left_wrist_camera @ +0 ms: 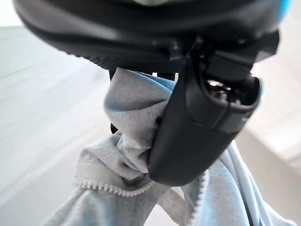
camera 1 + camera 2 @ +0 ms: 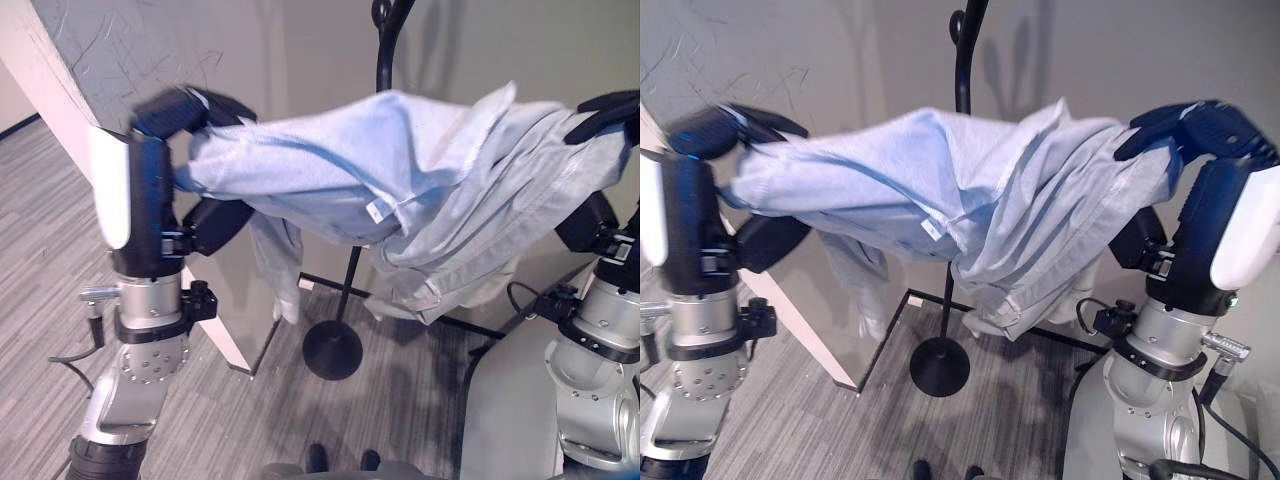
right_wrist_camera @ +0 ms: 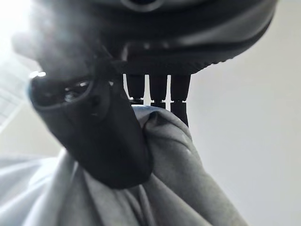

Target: Hang the clothes on the sofa on the clothes rack.

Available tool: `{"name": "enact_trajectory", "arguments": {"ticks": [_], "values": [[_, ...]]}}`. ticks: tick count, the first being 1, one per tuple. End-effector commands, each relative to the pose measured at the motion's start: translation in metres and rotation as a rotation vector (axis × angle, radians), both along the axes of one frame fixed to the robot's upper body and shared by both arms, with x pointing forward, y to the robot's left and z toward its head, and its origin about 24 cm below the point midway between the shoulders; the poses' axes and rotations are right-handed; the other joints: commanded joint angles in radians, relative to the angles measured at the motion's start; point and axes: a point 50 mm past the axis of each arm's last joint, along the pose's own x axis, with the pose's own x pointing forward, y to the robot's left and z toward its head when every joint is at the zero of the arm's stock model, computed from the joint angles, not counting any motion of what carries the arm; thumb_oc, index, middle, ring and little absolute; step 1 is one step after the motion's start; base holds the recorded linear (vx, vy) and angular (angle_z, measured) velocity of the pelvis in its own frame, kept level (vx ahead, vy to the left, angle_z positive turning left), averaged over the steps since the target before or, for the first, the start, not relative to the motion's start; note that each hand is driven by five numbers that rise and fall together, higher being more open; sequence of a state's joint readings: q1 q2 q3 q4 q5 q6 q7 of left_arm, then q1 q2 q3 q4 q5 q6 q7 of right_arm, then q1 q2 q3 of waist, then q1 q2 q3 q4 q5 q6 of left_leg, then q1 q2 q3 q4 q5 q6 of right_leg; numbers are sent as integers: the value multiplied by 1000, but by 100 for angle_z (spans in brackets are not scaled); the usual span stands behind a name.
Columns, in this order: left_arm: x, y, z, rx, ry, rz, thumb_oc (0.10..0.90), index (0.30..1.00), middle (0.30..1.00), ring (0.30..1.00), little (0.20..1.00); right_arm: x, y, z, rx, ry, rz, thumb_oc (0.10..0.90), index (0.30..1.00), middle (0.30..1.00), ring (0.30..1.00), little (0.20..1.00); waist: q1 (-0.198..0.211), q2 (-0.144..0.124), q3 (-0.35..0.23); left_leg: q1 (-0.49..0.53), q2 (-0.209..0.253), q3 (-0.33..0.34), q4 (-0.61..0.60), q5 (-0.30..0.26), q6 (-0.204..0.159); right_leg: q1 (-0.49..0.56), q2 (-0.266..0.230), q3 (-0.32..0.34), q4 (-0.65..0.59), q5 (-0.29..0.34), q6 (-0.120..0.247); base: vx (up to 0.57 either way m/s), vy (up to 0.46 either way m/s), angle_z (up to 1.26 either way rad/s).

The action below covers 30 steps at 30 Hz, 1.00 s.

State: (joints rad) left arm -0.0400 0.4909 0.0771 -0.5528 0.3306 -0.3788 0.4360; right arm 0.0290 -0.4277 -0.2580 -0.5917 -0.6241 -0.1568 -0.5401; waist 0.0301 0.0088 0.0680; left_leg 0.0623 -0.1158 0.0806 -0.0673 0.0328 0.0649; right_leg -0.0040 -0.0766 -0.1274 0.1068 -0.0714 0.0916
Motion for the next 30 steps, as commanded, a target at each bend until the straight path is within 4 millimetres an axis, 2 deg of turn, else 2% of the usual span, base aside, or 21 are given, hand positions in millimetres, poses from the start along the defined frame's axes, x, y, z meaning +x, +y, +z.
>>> {"name": "enact_trajectory", "arguments": {"ticks": [1,2,4,5,6,7,8,9,10,11,15,16,18,20,23,24,25,26,27,29,30], "values": [[-2,38,26,-162,-224,194,400,300,300,300,300,0,-50,16,108,-138,-277,400,300,300,300,300,19,-54,-83,44,113,-79,-20,-66,-52,101,-17,-13,-129,78,13,59,-67,9],[0,42,37,-143,-292,254,400,300,300,300,300,6,-56,15,125,-115,-269,400,300,300,300,300,23,-56,-94,48,118,-81,-20,-69,-57,115,-17,-17,-144,75,14,48,-60,17],[2,44,43,-141,-324,269,400,300,300,300,300,10,-61,16,129,-107,-271,400,300,300,300,300,24,-58,-97,51,120,-83,-20,-70,-60,123,-16,-21,-151,75,14,42,-61,16],[10,45,54,-134,-353,266,400,300,300,300,300,22,-72,18,138,-70,-268,400,300,300,300,300,28,-61,-105,51,124,-88,-20,-69,-67,132,-14,-24,-159,73,14,17,-42,9],[11,45,55,-135,-356,265,400,300,300,300,300,23,-73,19,139,-73,-267,400,300,300,300,300,28,-61,-102,50,124,-88,-20,-69,-67,132,-14,-25,-160,73,14,-35,-84,4],[31,46,61,-88,-307,292,400,300,300,300,300,41,-79,21,133,-5,-232,400,300,300,300,300,32,-64,-110,46,126,-88,-20,-57,-72,134,-15,-31,-165,82,13,-12,-49,4],[33,46,63,-91,-311,291,400,300,300,300,300,43,-81,23,135,-11,-231,400,300,300,300,300,32,-64,-109,48,127,-91,-20,-65,-73,137,-14,-29,-169,76,14,-57,-91,5],[63,47,60,-67,-200,310,400,300,300,300,300,62,-87,27,118,61,-213,400,300,300,300,300,36,-65,-108,46,130,-91,-20,-54,-79,140,-12,-36,-174,83,13,27,-50,8],[65,47,62,-69,-203,310,400,300,300,300,300,64,-88,28,119,58,-211,400,300,300,300,300,36,-64,-108,48,131,-94,-20,-63,-80,144,-11,-35,-178,77,14,-52,-91,9],[92,47,57,-40,-80,321,400,300,300,300,300,83,-92,33,107,133,-193,400,300,300,300,300,40,-66,-108,45,133,-93,-20,-50,-85,143,-10,-38,-180,83,12,-15,-68,6],[134,56,58,16,82,413,400,300,300,300,300,121,-81,48,46,255,-146,400,300,300,300,300,49,-64,-109,44,140,-97,-20,-50,-94,149,-4,-41,-189,77,13,-7,-66,-1],[142,62,62,29,112,453,400,300,300,300,300,131,-77,58,33,266,-135,400,300,300,300,300,47,-65,-108,42,142,-94,-20,-47,-97,148,-3,-41,-189,78,13,-15,-44,-3],[150,66,67,27,138,479,400,300,300,300,300,142,-74,66,38,278,-131,400,300,300,300,300,43,-62,-101,38,144,-93,-20,-45,-99,144,-2,-40,-189,79,12,0,0,0],[150,67,67,25,136,481,400,300,300,300,300,143,-73,67,37,276,-129,400,300,300,300,300,41,-60,-98,39,144,-94,-20,-45,-99,145,-2,-40,-189,79,12,0,0,0],[171,88,69,59,276,617,400,300,300,300,300,173,-52,85,-22,377,-108,400,300,300,300,300,38,-58,-100,32,152,-89,-20,-34,-107,138,3,-45,-189,81,11,-22,-39,0],[179,96,63,86,348,672,400,300,300,300,300,185,-46,86,-37,426,-122,400,300,300,300,300,35,-56,-97,30,155,-88,-20,-30,-110,136,5,-45,-188,80,10,-10,-18,-9],[179,96,64,84,345,673,400,300,300,300,300,186,-45,88,-37,423,-120,400,300,300,300,300,33,-55,-95,29,155,-88,-20,-30,-110,136,5,-45,-188,80,10,-17,-17,-6],[184,104,52,118,423,726,400,300,300,300,300,193,-40,85,-30,461,-113,400,300,300,300,300,31,-53,-92,27,158,-87,-20,-27,-113,135,6,-48,-187,80,10,-9,-5,-5],[184,104,52,118,422,726,400,300,300,300,300,194,-40,86,-30,460,-112,400,300,300,300,300,30,-53,-92,27,158,-87,-20,-27,-113,135,6,-49,-187,80,10,0,0,0],[188,106,14,137,558,725,400,300,300,300,300,200,-28,55,-17,553,-48,400,300,300,300,300,27,-53,-83,27,162,-87,-20,-26,-114,137,8,-52,-185,75,7,-3,-20,5],[187,106,4,136,585,714,400,300,300,300,300,199,-25,45,-18,576,-25,400,300,300,300,300,27,-53,-80,28,162,-88,-20,-27,-114,137,9,-53,-185,74,7,9,-15,6]]}}
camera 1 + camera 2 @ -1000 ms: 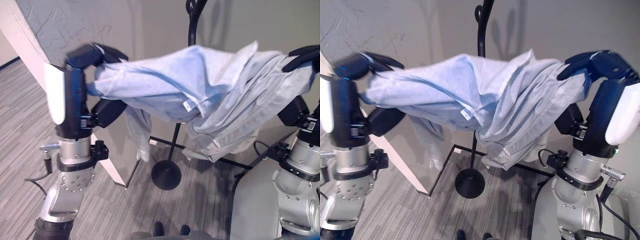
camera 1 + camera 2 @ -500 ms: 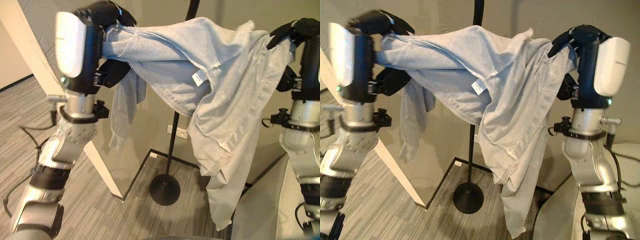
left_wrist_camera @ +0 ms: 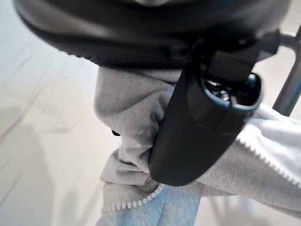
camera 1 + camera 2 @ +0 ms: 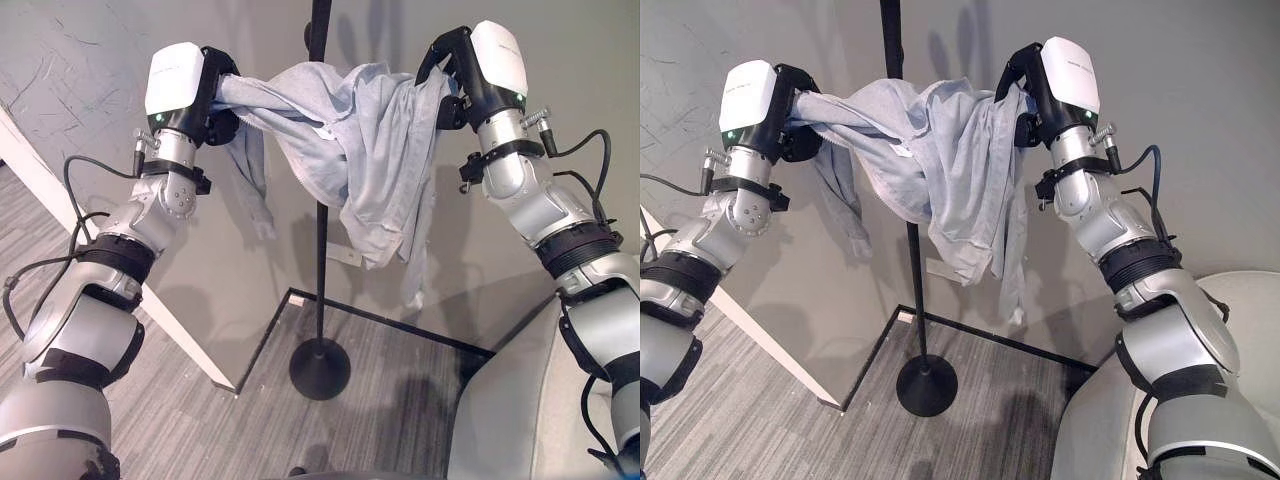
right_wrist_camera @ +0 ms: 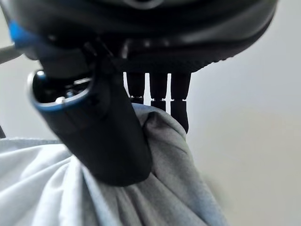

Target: Hang the clothes on the sofa on the clothes rack.

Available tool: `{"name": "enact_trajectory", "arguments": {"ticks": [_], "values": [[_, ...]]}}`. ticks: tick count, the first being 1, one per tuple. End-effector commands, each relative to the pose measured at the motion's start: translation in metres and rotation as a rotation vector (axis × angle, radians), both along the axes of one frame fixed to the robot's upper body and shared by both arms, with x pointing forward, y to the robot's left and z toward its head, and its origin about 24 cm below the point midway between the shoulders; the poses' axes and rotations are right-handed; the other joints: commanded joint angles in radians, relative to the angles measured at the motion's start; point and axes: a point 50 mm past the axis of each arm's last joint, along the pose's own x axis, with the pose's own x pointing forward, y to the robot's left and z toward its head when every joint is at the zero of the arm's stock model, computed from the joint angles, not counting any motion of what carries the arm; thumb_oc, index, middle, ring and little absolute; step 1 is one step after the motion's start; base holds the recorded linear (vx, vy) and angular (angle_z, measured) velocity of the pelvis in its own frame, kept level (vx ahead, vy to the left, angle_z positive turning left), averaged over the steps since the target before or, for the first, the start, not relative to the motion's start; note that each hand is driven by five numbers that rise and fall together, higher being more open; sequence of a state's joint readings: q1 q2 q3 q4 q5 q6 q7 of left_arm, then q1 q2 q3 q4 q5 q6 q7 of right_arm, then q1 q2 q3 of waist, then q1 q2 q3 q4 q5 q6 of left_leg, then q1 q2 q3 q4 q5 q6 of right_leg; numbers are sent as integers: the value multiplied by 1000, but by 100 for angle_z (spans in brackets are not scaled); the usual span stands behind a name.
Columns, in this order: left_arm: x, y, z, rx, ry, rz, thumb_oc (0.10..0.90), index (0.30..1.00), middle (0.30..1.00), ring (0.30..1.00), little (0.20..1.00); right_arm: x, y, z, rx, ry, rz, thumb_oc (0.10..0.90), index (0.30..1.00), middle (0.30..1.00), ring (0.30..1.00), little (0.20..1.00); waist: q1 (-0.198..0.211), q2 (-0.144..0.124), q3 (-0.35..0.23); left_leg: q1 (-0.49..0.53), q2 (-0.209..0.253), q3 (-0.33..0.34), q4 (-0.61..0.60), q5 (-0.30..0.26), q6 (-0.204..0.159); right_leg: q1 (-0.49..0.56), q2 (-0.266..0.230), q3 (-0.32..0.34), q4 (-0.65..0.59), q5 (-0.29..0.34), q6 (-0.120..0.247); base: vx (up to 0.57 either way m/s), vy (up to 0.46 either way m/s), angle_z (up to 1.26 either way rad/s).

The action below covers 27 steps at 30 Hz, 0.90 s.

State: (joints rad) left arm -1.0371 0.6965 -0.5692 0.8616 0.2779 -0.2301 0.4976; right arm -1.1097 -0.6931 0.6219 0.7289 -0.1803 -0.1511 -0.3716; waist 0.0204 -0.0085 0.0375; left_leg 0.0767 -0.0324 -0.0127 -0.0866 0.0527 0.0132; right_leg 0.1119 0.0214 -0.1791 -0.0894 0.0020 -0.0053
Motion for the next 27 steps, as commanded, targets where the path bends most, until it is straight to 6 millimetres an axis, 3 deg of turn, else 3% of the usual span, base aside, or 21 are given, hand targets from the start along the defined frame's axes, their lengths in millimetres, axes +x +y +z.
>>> {"name": "enact_trajectory", "arguments": {"ticks": [1,3,4,8,10,13,15,16,17,18,19,20,23,27], "values": [[-13,70,-10,-138,30,293,400,300,300,300,300,-11,-60,-3,100,-4,-199,400,300,300,300,300,37,-37,-47,14,79,5,-1,-48,-62,23,-89,-3,11,-2,103,14,-6,5],[-23,57,-55,-240,98,229,400,300,300,300,300,-24,-52,-48,144,70,-135,400,300,300,300,300,40,-39,-36,17,79,-1,-1,-54,-59,29,-89,-4,11,-8,98,9,-2,2],[-27,49,-65,-288,98,190,400,300,300,300,300,-31,-52,-60,153,87,-124,400,300,300,300,300,41,-42,-36,19,78,-3,-1,-57,-57,32,-89,-4,10,-10,97,21,-4,3],[-41,32,-88,-435,111,114,400,300,300,300,300,-48,-57,-94,200,145,-134,400,300,300,300,300,44,-45,-35,24,77,-10,-1,-63,-54,40,-90,-5,8,-14,92,16,0,6],[-52,15,-105,-623,106,43,400,300,300,300,300,-62,-53,-127,282,208,-131,400,300,300,300,300,47,-46,-28,26,75,-16,-1,-68,-49,42,-90,-4,6,-15,88,7,3,2],[-58,5,-114,-734,116,4,400,300,300,300,300,-68,-47,-143,337,242,-122,400,300,300,300,300,47,-46,-25,25,74,-18,-1,-68,-47,41,-90,-3,6,-15,86,0,0,0],[-74,-14,-130,-958,142,-98,489,434,434,434,434,-79,-28,-166,473,304,-62,400,300,300,300,300,48,-45,-18,20,71,-19,-1,-58,-43,35,-93,-3,4,-4,84,-22,9,0],[-79,-19,-135,-1023,163,-131,525,488,488,488,488,-83,-23,-172,491,326,-47,444,366,366,366,366,48,-44,-20,26,72,-20,-1,-70,-43,40,-92,-1,4,-13,84,0,0,0],[-79,-19,-135,-1023,163,-131,525,488,488,488,488,-83,-23,-172,491,327,-47,444,366,366,366,366,48,-44,-20,26,72,-19,-1,-70,-43,40,-92,-1,4,-13,84,0,0,0],[-83,-25,-141,-1088,191,-172,656,684,684,684,684,-86,-16,-179,523,355,-20,574,561,561,561,561,48,-43,-17,26,72,-19,-1,-70,-42,40,-92,0,4,-12,84,0,0,0],[-83,-25,-141,-1088,191,-171,656,684,684,684,684,-86,-16,-179,523,356,-20,574,561,561,561,561,48,-43,-18,26,72,-19,-1,-70,-42,40,-92,0,4,-12,84,0,0,0],[-91,-36,-151,-1241,246,-237,800,900,900,900,900,-91,-3,-186,588,404,37,800,900,900,900,900,47,-40,-16,26,72,-18,-1,-68,-40,38,-92,1,4,-9,82,0,0,0],[-100,-39,-157,-1347,299,-298,800,900,900,900,900,-96,6,-187,623,438,102,800,900,900,900,900,48,-38,-14,28,71,-16,-1,-67,-40,40,-92,2,4,-7,83,0,0,0],[-112,-24,-152,-1346,264,-294,800,900,900,900,900,-102,-2,-172,613,382,129,800,900,900,900,900,53,-37,-17,29,72,-16,-1,-69,-40,39,-94,1,3,-6,84,0,0,0]]}}
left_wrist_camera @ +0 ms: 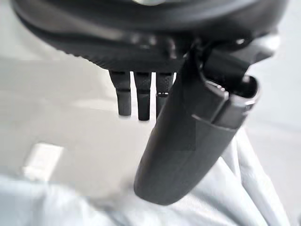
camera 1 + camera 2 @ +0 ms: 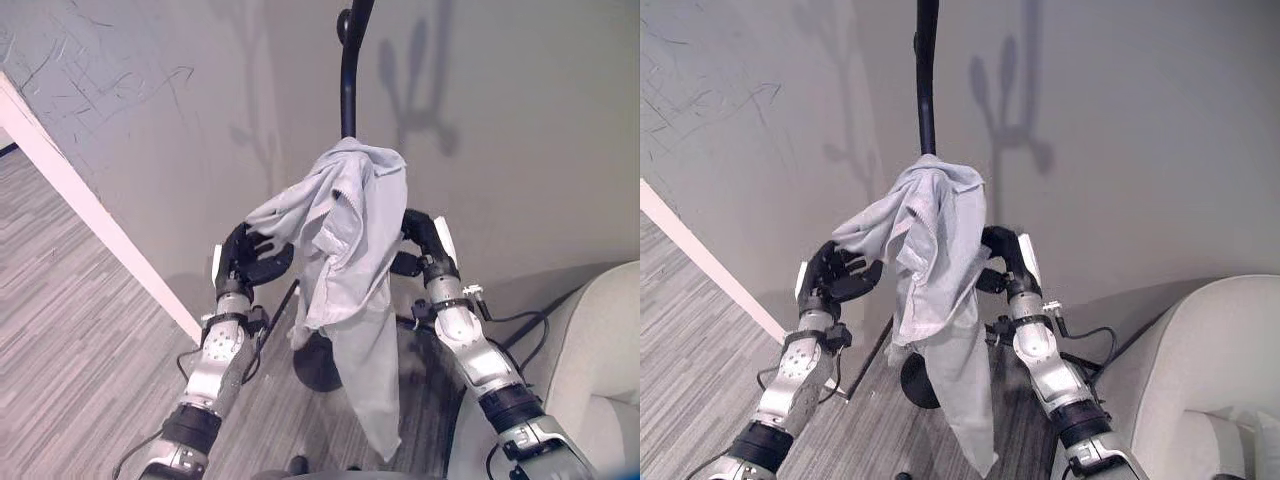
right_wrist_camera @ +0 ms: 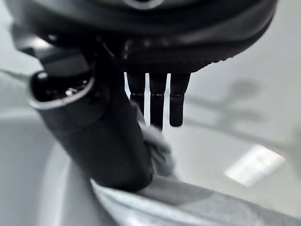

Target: Hang the clothes on the sofa on the clothes rack.

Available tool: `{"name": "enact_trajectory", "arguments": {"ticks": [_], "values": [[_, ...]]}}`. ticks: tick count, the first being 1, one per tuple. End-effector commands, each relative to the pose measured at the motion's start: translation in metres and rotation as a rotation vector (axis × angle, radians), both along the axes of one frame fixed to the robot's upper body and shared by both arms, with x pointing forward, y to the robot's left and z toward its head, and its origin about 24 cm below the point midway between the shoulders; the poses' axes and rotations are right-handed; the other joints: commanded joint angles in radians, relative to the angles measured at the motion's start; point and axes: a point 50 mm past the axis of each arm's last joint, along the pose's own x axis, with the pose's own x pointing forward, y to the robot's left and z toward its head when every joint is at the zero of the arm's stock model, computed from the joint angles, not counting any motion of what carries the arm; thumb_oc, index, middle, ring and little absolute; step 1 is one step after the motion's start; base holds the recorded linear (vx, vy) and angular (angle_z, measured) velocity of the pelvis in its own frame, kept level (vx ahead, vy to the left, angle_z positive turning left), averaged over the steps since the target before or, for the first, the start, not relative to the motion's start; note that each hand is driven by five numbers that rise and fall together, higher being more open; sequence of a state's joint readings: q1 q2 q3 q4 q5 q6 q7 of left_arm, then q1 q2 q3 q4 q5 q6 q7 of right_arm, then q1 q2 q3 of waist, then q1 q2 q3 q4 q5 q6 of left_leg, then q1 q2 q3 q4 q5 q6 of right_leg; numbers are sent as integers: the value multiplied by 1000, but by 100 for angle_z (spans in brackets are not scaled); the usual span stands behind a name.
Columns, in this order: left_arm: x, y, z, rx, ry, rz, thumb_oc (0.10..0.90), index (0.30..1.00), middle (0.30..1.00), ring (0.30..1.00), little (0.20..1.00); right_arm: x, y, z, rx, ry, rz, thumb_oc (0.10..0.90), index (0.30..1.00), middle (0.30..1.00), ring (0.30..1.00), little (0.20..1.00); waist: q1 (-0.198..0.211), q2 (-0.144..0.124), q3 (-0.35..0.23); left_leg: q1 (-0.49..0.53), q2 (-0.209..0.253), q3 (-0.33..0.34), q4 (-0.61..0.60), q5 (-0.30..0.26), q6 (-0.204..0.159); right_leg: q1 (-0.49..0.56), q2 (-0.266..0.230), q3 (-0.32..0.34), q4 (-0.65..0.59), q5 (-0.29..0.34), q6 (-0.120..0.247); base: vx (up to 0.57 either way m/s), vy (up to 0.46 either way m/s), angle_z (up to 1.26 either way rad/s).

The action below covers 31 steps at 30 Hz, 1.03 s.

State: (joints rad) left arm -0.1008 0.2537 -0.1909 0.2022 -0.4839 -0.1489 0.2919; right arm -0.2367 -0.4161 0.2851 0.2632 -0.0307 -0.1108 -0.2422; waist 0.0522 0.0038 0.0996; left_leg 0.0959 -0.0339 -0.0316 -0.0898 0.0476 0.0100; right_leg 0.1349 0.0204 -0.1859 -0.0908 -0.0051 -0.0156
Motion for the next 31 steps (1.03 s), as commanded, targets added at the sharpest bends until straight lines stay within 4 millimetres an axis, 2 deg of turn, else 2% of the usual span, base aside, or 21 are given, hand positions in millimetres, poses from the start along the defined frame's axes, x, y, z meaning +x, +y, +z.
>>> {"name": "enact_trajectory", "arguments": {"ticks": [1,3,4,6,7,9,10,12,14,15,16,17,18,19,21,22,24,26,27,28,31], "values": [[11,27,45,22,-226,51,800,900,900,900,900,0,-14,32,15,-157,-12,800,900,900,900,900,22,-49,-81,10,73,3,3,-65,-37,16,-93,8,4,1,95,0,0,0],[9,31,46,24,-231,60,800,900,900,900,900,-2,-19,36,8,-174,-24,800,900,900,900,900,23,-49,-82,10,73,4,3,-66,-36,16,-93,8,4,1,95,0,0,0],[3,42,48,33,-237,99,800,900,900,900,900,-5,-30,46,-26,-220,-50,800,900,900,900,900,24,-48,-83,11,73,5,3,-68,-36,17,-94,9,4,1,96,0,0,0],[1,45,47,39,-232,103,800,900,900,900,900,-8,-34,51,-48,-236,-56,800,900,900,900,900,25,-47,-85,11,72,5,3,-68,-35,17,-94,10,4,1,96,0,0,0],[-5,54,51,55,-245,113,800,900,900,900,900,-13,-45,63,-99,-282,-78,800,900,900,900,900,24,-46,-86,10,72,6,3,-70,-34,16,-95,12,4,1,97,0,0,0],[-10,59,53,96,-246,110,800,900,900,900,900,-16,-51,68,-129,-305,-90,800,900,900,900,900,25,-46,-87,11,72,5,3,-71,-33,16,-94,12,4,0,98,0,0,0],[-20,73,56,187,-252,114,800,900,900,900,900,-22,-63,79,-161,-349,-118,800,900,900,900,900,25,-45,-87,8,72,6,3,-71,-33,13,-95,13,4,1,99,0,0,0],[-31,85,55,239,-242,101,800,900,900,900,900,-31,-74,88,-144,-388,-132,800,900,900,900,900,24,-44,-86,7,72,6,3,-72,-32,10,-96,16,5,3,100,0,0,0],[-31,85,55,239,-241,101,800,900,900,900,900,-31,-74,88,-144,-387,-133,800,900,900,900,900,25,-44,-86,9,72,6,3,-74,-32,12,-96,17,5,1,100,-18,4,-4],[-38,92,53,252,-233,91,800,900,900,900,900,-36,-81,91,-126,-405,-147,800,900,900,900,900,24,-43,-80,4,70,8,3,-63,-31,6,-97,16,5,11,100,-48,19,-2],[-52,105,46,221,-223,104,800,900,900,900,900,-46,-91,84,-57,-403,-189,800,900,900,900,900,24,-43,-80,2,70,10,3,-64,-31,3,-98,17,4,12,101,0,0,0],[-63,119,24,156,-158,179,800,900,900,900,900,-55,-101,62,121,-344,-237,800,900,900,900,900,23,-43,-82,10,72,13,3,-77,-33,10,-98,20,4,1,103,17,25,-5],[-66,125,10,131,-100,240,800,900,900,900,900,-57,-102,47,238,-314,-268,800,900,900,900,900,25,-43,-80,11,72,13,3,-77,-33,12,-98,20,4,1,102,25,13,-7],[-66,125,10,133,-100,241,800,900,900,900,900,-57,-103,47,242,-314,-266,800,900,900,900,900,25,-44,-80,11,72,13,3,-77,-33,12,-98,20,4,0,102,-22,6,-6],[-80,130,-25,8,23,358,800,900,900,900,900,-63,-103,11,484,-220,-332,800,900,900,900,900,24,-45,-72,11,71,14,3,-75,-34,11,-98,19,3,0,102,-51,16,-3],[-99,125,-73,-165,204,468,800,900,900,900,900,-71,-98,-30,671,-99,-423,800,900,900,900,900,24,-44,-66,8,69,15,3,-65,-34,9,-98,18,4,8,100,-53,25,0],[-122,109,-118,-303,410,518,800,900,900,900,900,-77,-83,-71,861,52,-485,800,900,900,900,900,22,-42,-62,9,69,13,3,-69,-37,9,-97,15,3,2,100,-27,15,1],[-149,97,-150,-338,605,524,800,900,900,900,900,-88,-71,-110,926,247,-540,800,900,900,900,900,23,-42,-59,9,69,12,3,-68,-38,7,-97,14,3,4,99,0,0,0],[-148,97,-150,-338,604,524,800,900,900,900,900,-88,-71,-110,926,246,-540,800,900,900,900,900,23,-42,-58,10,69,12,3,-68,-38,7,-97,14,3,4,99,-3,31,1],[-180,84,-176,-264,850,444,800,900,900,900,900,-109,-56,-153,955,480,-607,800,900,900,900,900,28,-39,-55,16,70,14,3,-70,-41,10,-96,13,3,2,98,0,0,0],[-204,75,-189,-193,1027,358,800,900,900,900,900,-139,-40,-189,983,733,-678,800,900,900,900,900,31,-43,-58,7,71,13,3,-65,-44,3,-98,8,3,6,97,0,0,0]]}}
